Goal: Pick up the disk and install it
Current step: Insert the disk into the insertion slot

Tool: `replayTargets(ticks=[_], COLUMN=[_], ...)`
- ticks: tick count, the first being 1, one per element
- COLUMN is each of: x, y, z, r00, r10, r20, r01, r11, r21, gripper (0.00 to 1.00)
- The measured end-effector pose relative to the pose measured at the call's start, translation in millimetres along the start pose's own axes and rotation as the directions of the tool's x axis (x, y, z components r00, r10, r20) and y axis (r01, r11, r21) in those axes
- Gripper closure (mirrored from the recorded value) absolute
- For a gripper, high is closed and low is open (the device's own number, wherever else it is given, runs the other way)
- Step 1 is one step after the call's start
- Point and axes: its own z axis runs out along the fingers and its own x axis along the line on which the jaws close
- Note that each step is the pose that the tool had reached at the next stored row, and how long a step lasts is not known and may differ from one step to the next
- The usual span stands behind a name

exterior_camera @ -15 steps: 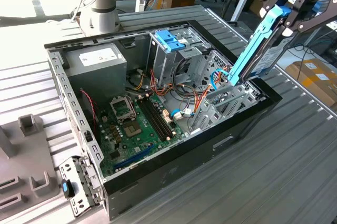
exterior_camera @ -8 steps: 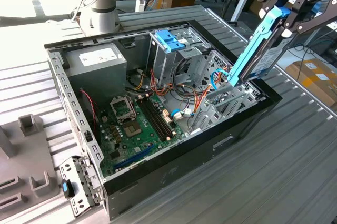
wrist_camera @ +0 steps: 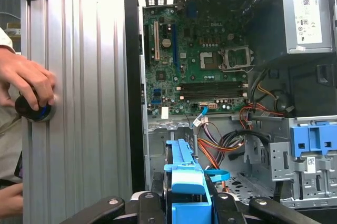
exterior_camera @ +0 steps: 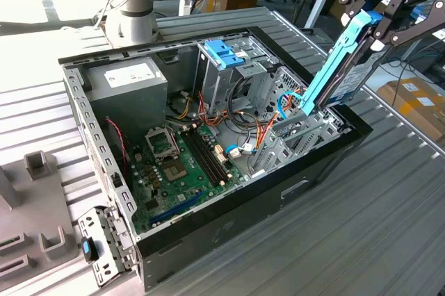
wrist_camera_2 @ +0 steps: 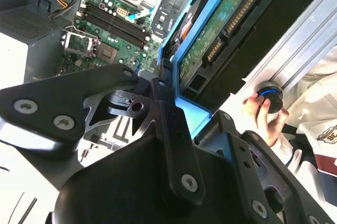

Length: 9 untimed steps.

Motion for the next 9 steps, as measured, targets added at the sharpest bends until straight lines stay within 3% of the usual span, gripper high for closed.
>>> replayTargets(ticks=[9], x=[0.1], y=[-0.1], z=[2.2], r00=[1.0], r10=[0.0], r20=[0.0001], r01=[0.0], r11=[1.0], r21=[0.0], gripper=[0.63])
